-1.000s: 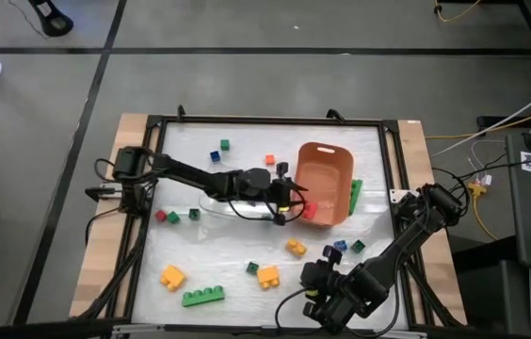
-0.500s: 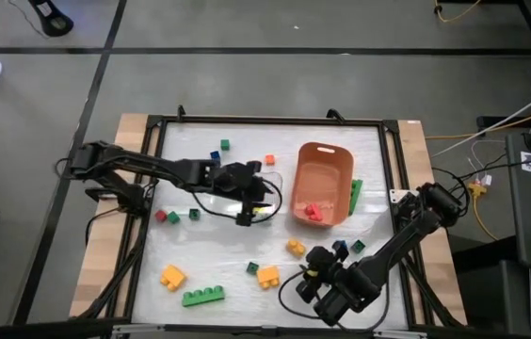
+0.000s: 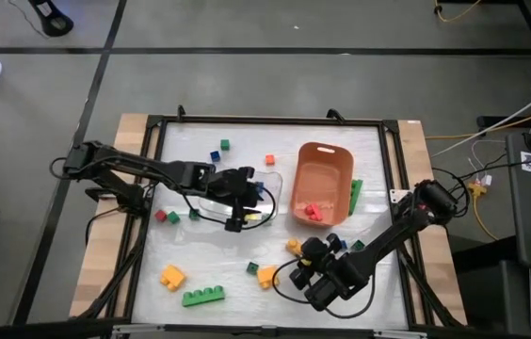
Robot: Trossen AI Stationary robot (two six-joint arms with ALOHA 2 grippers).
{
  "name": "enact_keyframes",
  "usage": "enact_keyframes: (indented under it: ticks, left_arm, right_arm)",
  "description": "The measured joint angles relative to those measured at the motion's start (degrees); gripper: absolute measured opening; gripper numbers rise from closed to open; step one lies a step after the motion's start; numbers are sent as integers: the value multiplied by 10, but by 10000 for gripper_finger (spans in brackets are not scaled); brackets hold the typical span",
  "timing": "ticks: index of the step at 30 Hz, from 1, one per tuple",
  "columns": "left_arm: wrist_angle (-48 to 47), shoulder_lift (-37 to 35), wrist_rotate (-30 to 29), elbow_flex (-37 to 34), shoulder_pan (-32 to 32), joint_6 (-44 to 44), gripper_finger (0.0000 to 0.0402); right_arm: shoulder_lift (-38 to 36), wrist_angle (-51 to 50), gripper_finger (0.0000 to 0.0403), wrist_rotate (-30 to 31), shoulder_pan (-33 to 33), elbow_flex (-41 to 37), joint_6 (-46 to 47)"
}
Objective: Sort blocks by size
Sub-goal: Put the big yellow game piece into the orange bin
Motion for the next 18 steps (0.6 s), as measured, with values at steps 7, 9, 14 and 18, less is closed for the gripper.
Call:
enact_keyframes:
  ticks: [7, 9, 14, 18]
  left_arm:
    - [1, 0, 0, 0, -1, 0, 153]
    - [1, 0, 0, 0, -1, 0, 153]
    - [1, 0, 0, 0, -1, 0, 153]
    - [1, 0, 0, 0, -1, 0, 153]
  right_arm:
    - [0, 37, 159, 13, -3, -40, -2]
    - [0, 50, 159, 20, -3, -52, -2]
    - [0, 95, 159, 21, -3, -79, -4]
    - [0, 127, 159, 20, -3, -93, -18]
